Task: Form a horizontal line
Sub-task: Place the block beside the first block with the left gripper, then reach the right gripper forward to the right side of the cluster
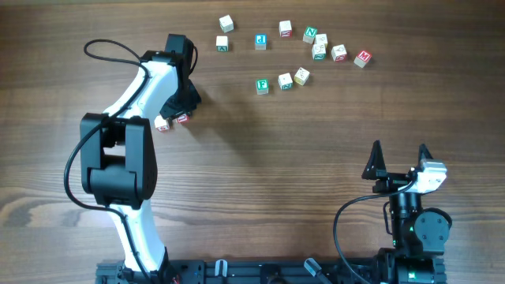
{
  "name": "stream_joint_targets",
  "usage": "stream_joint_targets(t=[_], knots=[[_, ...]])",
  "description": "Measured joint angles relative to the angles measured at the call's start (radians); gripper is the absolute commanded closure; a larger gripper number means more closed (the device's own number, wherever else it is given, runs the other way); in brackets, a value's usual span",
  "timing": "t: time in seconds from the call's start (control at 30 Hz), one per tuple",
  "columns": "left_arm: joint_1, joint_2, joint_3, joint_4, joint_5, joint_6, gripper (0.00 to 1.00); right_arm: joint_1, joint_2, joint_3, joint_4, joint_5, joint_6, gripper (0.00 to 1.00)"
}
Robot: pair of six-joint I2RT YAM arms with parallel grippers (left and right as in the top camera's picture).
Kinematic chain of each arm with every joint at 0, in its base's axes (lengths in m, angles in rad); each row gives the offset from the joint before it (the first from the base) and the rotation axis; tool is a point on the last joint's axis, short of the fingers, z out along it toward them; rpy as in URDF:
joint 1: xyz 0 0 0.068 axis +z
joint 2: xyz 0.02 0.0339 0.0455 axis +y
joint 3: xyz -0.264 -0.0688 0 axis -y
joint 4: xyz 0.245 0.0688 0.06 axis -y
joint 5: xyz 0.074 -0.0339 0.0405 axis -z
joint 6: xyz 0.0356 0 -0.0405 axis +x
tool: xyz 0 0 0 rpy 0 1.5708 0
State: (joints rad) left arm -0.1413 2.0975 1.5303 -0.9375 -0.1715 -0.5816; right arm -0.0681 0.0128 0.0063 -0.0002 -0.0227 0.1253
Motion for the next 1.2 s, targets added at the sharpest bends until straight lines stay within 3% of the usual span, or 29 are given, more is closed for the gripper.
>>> stream_joint_targets(t=[0.2,0.33,0.37,0.4,0.5,0.77,1.03,1.07,1.1,1.2], knots=[[0.0,0.0,0.0,0.0,0.0,0.0,0.53,0.0,0.0,0.0,0.0,0.0,0.0,0.0],[0.0,0.0,0.0,0.0,0.0,0.0,0.5,0.0,0.0,0.0,0.0,0.0,0.0,0.0],[0.0,0.0,0.0,0.0,0.0,0.0,0.47,0.0,0.0,0.0,0.0,0.0,0.0,0.0],[-0.002,0.0,0.0,0.0,0.0,0.0,0.34,0.0,0.0,0.0,0.0,0.0,0.0,0.0],[-0.003,0.0,0.0,0.0,0.0,0.003,0.22,0.0,0.0,0.0,0.0,0.0,0.0,0.0],[-0.009,-0.012,0.0,0.0,0.001,0.014,0.15,0.0,0.0,0.0,0.0,0.0,0.0,0.0],[-0.029,-0.188,0.001,0.002,0.072,0.019,0.13,0.0,0.0,0.0,0.0,0.0,0.0,0.0],[-0.041,-0.213,0.001,0.004,0.076,0.019,0.03,0.0,0.0,0.0,0.0,0.0,0.0,0.0],[-0.053,-0.238,0.001,0.002,0.08,0.019,0.0,0.0,0.0,0.0,0.0,0.0,0.0,0.0],[-0.071,-0.341,0.001,-0.032,0.091,0.023,0.0,0.0,0.0,0.0,0.0,0.0,0.0,0.0]])
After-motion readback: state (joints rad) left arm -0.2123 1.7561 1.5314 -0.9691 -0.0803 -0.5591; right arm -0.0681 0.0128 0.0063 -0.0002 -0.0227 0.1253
